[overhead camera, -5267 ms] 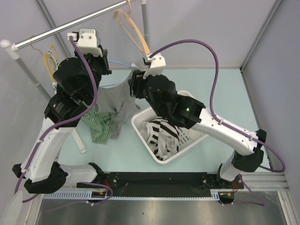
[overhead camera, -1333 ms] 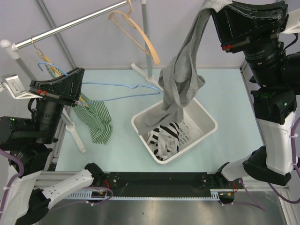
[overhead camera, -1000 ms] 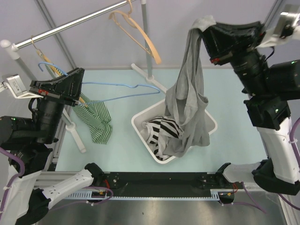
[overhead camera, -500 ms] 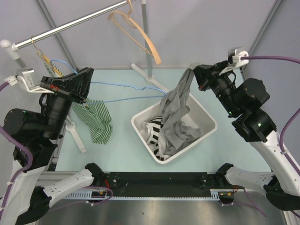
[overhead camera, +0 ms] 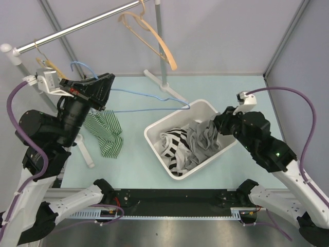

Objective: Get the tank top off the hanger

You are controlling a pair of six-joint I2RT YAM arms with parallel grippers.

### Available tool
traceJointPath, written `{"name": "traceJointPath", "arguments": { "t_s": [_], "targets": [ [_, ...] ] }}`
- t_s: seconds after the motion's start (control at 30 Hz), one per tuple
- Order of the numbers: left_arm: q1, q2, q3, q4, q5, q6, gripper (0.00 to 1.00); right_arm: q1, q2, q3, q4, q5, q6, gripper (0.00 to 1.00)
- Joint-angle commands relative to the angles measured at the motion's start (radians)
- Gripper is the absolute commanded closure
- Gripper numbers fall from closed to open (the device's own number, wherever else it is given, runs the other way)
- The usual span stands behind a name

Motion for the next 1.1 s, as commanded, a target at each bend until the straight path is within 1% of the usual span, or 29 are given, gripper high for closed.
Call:
{"name": "traceJointPath", "arguments": {
  "t_s": [0.0,0.03,0.07,0.1,0.13,0.2,0.27,0.4,0.47,0.5,0.57,0.6,0.73,0.8,0.83,0.87,1.0,1.03,1.07],
  "targets": [
    [0.004,0.056,0.000,-0.006,0.063,0.013,1.00,-0.002,0.103,0.055,-0.096,-0.104,0.032,0.62],
    [0.004,0.076,0.004,-0.021,0.075,0.014,1.00,-0.002,0.124,0.078,-0.113,-0.115,0.012,0.55],
    [0.004,0.087,0.008,-0.033,0.086,0.016,1.00,-0.002,0.162,0.121,-0.132,-0.112,0.004,0.45],
    [0.006,0.096,0.020,-0.044,0.095,0.019,1.00,-0.002,0.173,0.146,-0.165,-0.106,-0.004,0.30],
    [0.006,0.116,0.026,-0.072,0.116,0.022,1.00,-0.005,0.179,0.164,-0.178,-0.094,-0.008,0.25],
    [0.006,0.130,0.043,-0.099,0.132,0.030,1.00,-0.004,0.172,0.208,-0.202,-0.083,-0.030,0.08],
    [0.006,0.144,0.054,-0.132,0.147,0.034,1.00,-0.005,0.155,0.236,-0.227,-0.069,-0.048,0.04],
    [0.004,0.148,0.053,-0.155,0.173,0.051,1.00,-0.008,0.091,0.296,-0.233,-0.114,-0.062,0.02],
    [0.006,0.150,0.048,-0.161,0.187,0.059,1.00,-0.010,0.075,0.319,-0.213,-0.216,-0.067,0.02],
    [0.006,0.154,0.047,-0.162,0.193,0.066,1.00,-0.010,0.071,0.347,-0.201,-0.312,-0.065,0.02],
    [0.004,0.156,0.039,-0.167,0.210,0.074,1.00,-0.010,0.068,0.374,-0.166,-0.399,-0.056,0.02],
    [0.006,0.156,0.037,-0.168,0.213,0.074,1.00,-0.011,0.072,0.387,-0.155,-0.487,-0.050,0.02],
    [0.006,0.164,0.027,-0.168,0.219,0.071,1.00,-0.008,0.133,0.439,-0.106,-0.702,-0.028,0.04],
    [0.006,0.168,0.028,-0.172,0.219,0.069,1.00,-0.001,0.147,0.431,-0.062,-0.806,-0.013,0.08],
    [0.006,0.174,0.030,-0.172,0.219,0.069,1.00,0.002,0.156,0.428,-0.043,-0.828,-0.002,0.10],
    [0.004,0.176,0.034,-0.173,0.219,0.066,1.00,0.011,0.166,0.417,-0.038,-0.839,0.002,0.16],
    [0.006,0.188,0.045,-0.172,0.219,0.059,1.00,0.073,0.176,0.385,-0.022,-0.793,0.013,0.29],
    [0.006,0.191,0.045,-0.172,0.244,0.057,1.00,0.109,0.178,0.376,-0.009,-0.783,0.013,0.31],
    [0.006,0.194,0.045,-0.172,0.244,0.054,1.00,0.128,0.184,0.364,-0.009,-0.767,0.012,0.37]
  ]
}}
